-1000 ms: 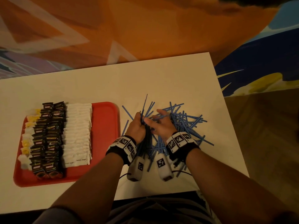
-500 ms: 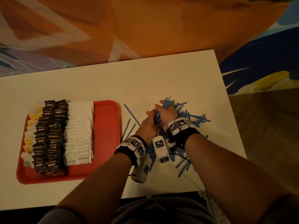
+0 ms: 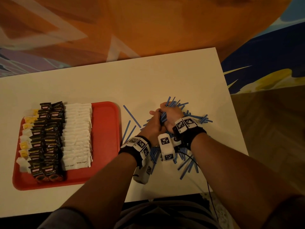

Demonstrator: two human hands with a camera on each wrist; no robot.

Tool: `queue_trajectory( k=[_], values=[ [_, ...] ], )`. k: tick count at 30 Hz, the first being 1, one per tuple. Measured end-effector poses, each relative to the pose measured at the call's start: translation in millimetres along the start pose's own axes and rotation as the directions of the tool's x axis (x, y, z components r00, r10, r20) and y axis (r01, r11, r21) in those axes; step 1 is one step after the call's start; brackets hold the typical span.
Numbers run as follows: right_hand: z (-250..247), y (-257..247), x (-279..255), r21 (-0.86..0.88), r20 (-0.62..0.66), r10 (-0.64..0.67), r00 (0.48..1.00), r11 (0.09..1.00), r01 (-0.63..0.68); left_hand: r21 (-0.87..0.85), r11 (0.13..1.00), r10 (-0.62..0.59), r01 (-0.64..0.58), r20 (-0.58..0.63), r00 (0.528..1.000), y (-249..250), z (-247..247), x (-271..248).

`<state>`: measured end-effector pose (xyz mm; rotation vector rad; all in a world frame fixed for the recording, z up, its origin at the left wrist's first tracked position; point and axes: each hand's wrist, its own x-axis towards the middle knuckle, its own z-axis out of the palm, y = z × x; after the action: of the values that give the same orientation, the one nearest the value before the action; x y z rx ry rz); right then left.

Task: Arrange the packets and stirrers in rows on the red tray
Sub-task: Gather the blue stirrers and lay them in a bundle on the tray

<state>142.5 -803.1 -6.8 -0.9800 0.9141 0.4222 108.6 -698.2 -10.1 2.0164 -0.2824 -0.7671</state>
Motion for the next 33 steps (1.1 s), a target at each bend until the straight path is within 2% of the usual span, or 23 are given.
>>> queue_trajectory(
  k=[4, 8, 11, 14, 19, 23, 25, 27, 30, 33],
  values=[
    [-2.7, -4.0, 1.2, 0.039, 0.059, 0.036, 0.998, 0.999, -0.038, 0.048, 0.998, -0.039, 0.039, 0.010, 0.999, -0.7, 3.2, 4.6],
    [-2.4, -3.5, 1.4, 0.120, 0.074, 0.063, 0.995, 0.990, -0.072, 0.087, 0.992, -0.089, 0.092, -0.037, 0.995, -0.4, 3.0, 9.8],
    [-3.5, -5.3, 0.9, 0.164, 0.065, 0.028, 0.997, 0.986, -0.038, 0.147, 0.983, -0.103, 0.107, -0.036, 0.994, -1.9, 1.8, 11.0],
    [-3.8, -11.3, -4.9, 0.178, 0.048, -0.031, 0.998, 0.984, 0.022, 0.163, 0.984, -0.067, 0.070, -0.028, 0.997, 0.7, -1.9, 5.3],
    [-0.3, -19.9, -4.9, 0.303, -0.053, -0.083, 0.995, 0.948, 0.096, 0.115, 0.993, 0.041, -0.031, -0.081, 0.996, -1.5, -4.2, 1.4],
    [2.2, -26.2, -4.5, 0.355, -0.058, -0.122, 0.991, 0.925, 0.134, 0.124, 0.987, 0.118, -0.101, -0.140, 0.983, -0.9, -8.9, -4.1],
    [3.9, -31.5, -5.1, 0.394, -0.087, -0.137, 0.987, 0.905, 0.160, 0.129, 0.986, 0.124, -0.104, -0.160, 0.979, -2.4, -11.0, -4.9],
    [2.1, -40.7, -6.8, 0.464, -0.113, -0.132, 0.985, 0.869, 0.170, 0.095, 0.994, 0.079, -0.063, -0.173, 0.982, -4.7, -15.7, -4.0],
    [-9.4, -59.9, -11.8, 0.534, -0.102, -0.139, 0.985, 0.828, 0.172, 0.105, 0.994, 0.057, -0.037, -0.192, 0.980, -7.5, -25.9, -7.4],
    [-20.7, -68.0, -9.1, 0.556, -0.085, -0.165, 0.983, 0.811, 0.184, 0.048, 0.998, 0.064, -0.052, -0.300, 0.952, -8.7, -34.2, -12.2]
  ],
)
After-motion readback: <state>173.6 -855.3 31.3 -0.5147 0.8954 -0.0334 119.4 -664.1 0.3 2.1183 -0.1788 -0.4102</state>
